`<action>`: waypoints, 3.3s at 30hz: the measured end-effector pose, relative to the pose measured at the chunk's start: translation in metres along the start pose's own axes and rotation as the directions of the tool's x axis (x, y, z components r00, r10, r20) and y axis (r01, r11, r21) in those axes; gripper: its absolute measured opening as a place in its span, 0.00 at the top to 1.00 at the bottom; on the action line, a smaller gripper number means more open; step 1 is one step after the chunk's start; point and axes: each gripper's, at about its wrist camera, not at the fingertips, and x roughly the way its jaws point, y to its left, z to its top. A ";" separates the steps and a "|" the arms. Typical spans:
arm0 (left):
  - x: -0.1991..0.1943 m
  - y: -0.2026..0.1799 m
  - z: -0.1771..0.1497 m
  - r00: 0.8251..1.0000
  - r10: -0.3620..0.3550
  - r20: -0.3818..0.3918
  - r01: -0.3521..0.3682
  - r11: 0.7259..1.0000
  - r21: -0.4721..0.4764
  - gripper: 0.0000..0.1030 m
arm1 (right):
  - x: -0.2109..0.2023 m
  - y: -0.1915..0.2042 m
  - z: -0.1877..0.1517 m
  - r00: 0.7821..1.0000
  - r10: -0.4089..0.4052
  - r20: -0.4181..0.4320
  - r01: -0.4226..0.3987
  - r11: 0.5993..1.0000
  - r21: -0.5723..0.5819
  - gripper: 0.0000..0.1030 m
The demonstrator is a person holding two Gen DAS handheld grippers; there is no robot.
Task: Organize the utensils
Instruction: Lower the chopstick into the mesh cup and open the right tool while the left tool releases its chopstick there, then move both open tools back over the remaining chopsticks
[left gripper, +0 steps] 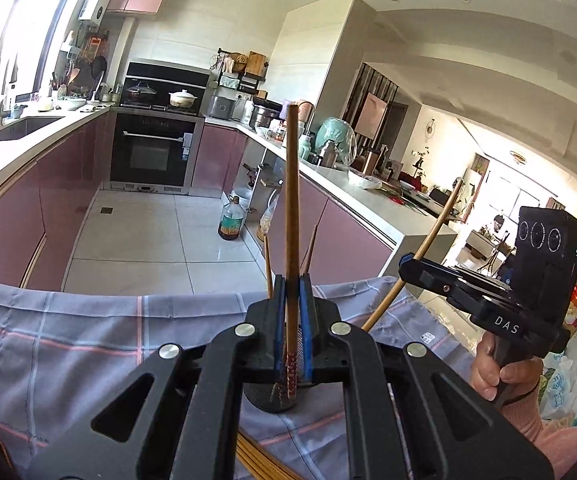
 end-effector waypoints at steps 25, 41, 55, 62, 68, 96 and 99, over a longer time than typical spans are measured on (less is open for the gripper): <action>0.098 0.004 -0.014 0.963 0.045 -0.266 -0.034 0.998 0.047 0.93 | 0.081 -0.009 -0.026 0.957 -0.029 -0.287 0.032 0.999 0.004 0.95; 0.145 0.028 -0.035 0.932 0.100 -0.347 -0.096 0.995 0.030 0.86 | 0.100 -0.035 -0.034 0.947 -0.061 -0.316 0.095 0.991 0.093 0.83; 0.100 0.027 -0.047 0.958 0.148 -0.245 -0.142 0.989 0.043 0.74 | 0.079 -0.030 -0.041 0.967 -0.046 -0.251 0.071 0.993 0.095 0.80; 0.066 0.027 -0.072 0.957 0.195 -0.215 -0.183 0.980 0.074 0.64 | 0.041 0.000 -0.056 0.977 0.043 -0.211 -0.036 0.999 0.038 0.73; 0.047 0.029 -0.117 0.943 0.206 -0.260 -0.192 0.978 0.078 0.59 | 0.054 0.030 -0.111 0.923 0.099 -0.371 -0.100 0.995 0.016 0.72; 0.060 0.021 -0.212 0.874 0.169 -0.456 -0.153 0.986 0.072 0.60 | 0.073 0.049 -0.175 0.846 0.060 -0.530 -0.058 0.998 0.021 0.76; 0.061 0.020 -0.212 0.872 0.174 -0.457 -0.154 0.985 0.081 0.60 | 0.075 0.050 -0.174 0.845 0.058 -0.532 -0.058 0.998 0.016 0.77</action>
